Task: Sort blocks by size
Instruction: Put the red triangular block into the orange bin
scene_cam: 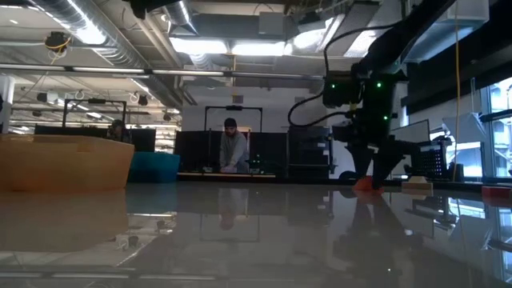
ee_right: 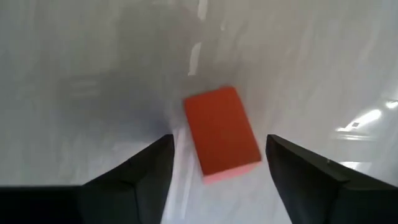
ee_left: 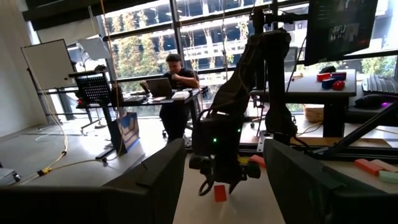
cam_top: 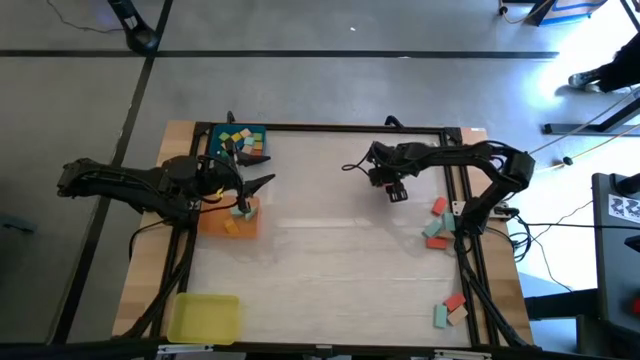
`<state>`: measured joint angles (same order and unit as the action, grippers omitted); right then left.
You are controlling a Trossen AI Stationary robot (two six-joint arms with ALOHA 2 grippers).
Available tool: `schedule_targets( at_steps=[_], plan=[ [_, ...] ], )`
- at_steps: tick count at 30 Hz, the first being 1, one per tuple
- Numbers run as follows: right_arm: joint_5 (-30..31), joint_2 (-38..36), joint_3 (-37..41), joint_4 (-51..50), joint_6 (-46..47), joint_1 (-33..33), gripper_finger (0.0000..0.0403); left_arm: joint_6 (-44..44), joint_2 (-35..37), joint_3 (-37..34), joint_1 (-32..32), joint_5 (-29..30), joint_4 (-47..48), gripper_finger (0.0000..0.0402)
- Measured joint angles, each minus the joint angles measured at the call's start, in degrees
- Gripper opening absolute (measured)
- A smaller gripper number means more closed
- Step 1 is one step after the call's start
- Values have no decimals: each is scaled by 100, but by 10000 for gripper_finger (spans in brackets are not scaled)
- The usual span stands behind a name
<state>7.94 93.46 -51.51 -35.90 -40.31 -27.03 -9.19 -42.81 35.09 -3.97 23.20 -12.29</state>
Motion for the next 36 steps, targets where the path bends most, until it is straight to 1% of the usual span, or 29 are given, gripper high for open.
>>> schedule_targets(
  at_steps=[4, 10, 14, 17, 20, 23, 28, 33, 36],
  plan=[
    [-1, 253, -21, 16, 0, 2, 216, 14, 0, 0, 0, 0, 0, 205],
    [17, 418, -96, -83, -62, 9, 135, 18, 0, 0, 0, 0, 24, 205],
    [9, 354, -340, -331, 325, 8, 130, 18, 0, 0, 0, 0, 20, 205],
    [-307, 202, -665, -361, 764, 83, 130, 18, 0, 0, -1, 0, 25, 205],
    [-738, 133, -913, -66, 1032, 248, 130, -15, 0, 0, 0, 0, 31, 205],
    [-1319, 139, -1045, 822, 1282, 441, 130, -101, 0, 0, 0, -1, -13, 205],
    [-2042, 327, -1034, 3071, 1929, 786, 130, -82, 0, 0, 0, -2, -49, 205],
    [-2166, 842, -1038, 5219, 2329, 1170, 131, 101, 2, 0, -1, -4, -10, 205],
    [-2168, 1272, -1213, 6151, 2621, 1367, 131, 105, -21, 0, -4, -8, 10, 205]
  ],
)
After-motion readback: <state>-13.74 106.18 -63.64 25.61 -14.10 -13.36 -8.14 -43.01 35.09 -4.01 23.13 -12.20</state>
